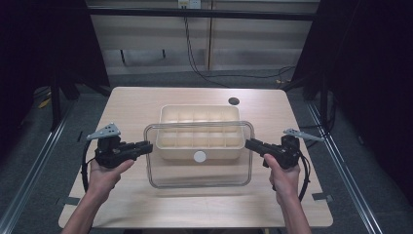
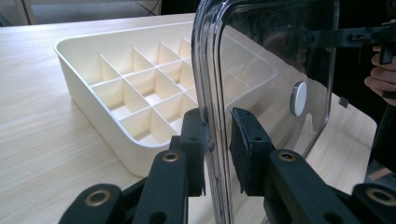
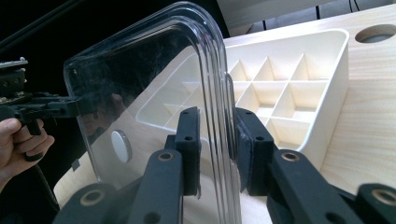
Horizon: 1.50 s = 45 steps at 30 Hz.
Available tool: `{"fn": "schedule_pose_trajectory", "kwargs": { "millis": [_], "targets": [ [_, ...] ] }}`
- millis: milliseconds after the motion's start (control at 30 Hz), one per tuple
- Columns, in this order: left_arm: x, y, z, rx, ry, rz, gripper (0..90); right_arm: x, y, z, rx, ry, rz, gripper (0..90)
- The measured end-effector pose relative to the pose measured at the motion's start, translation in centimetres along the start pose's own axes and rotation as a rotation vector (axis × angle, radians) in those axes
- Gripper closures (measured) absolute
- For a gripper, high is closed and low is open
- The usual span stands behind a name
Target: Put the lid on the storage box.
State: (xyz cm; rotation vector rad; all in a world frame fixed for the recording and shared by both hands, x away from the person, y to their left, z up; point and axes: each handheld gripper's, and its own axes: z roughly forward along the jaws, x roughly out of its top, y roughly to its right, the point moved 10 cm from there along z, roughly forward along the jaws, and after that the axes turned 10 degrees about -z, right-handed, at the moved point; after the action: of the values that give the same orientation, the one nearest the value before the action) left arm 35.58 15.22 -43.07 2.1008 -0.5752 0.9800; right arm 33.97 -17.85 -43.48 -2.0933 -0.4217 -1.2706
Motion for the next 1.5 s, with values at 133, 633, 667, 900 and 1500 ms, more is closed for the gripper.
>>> {"fn": "schedule_pose_trajectory", "kwargs": {
  "millis": [133, 633, 667, 900, 1500],
  "targets": [
    [0.4, -0.2, -0.1, -0.003, 0.002, 0.0, 75.7, 0.7, -0.1, 0.2, 0.004, 0.01, 0.004, 72.7],
    [3.0, -0.1, 0.2, 0.009, 0.033, 0.007, 75.6, 3.6, 0.6, 0.5, -0.008, 0.035, -0.005, 72.6],
    [3.2, -0.1, 0.3, 0.009, 0.035, 0.01, 75.6, 3.8, 0.7, 0.5, -0.011, 0.034, -0.006, 72.6],
    [4.8, 0.0, 0.3, 0.011, 0.039, 0.031, 75.6, 5.3, 1.1, 0.7, -0.017, 0.051, -0.004, 72.4],
    [7.0, -1.9, 0.6, 0.048, 0.045, 0.006, 75.4, 7.5, 2.0, 3.1, -0.026, 0.042, -0.019, 72.3]
  ]
}}
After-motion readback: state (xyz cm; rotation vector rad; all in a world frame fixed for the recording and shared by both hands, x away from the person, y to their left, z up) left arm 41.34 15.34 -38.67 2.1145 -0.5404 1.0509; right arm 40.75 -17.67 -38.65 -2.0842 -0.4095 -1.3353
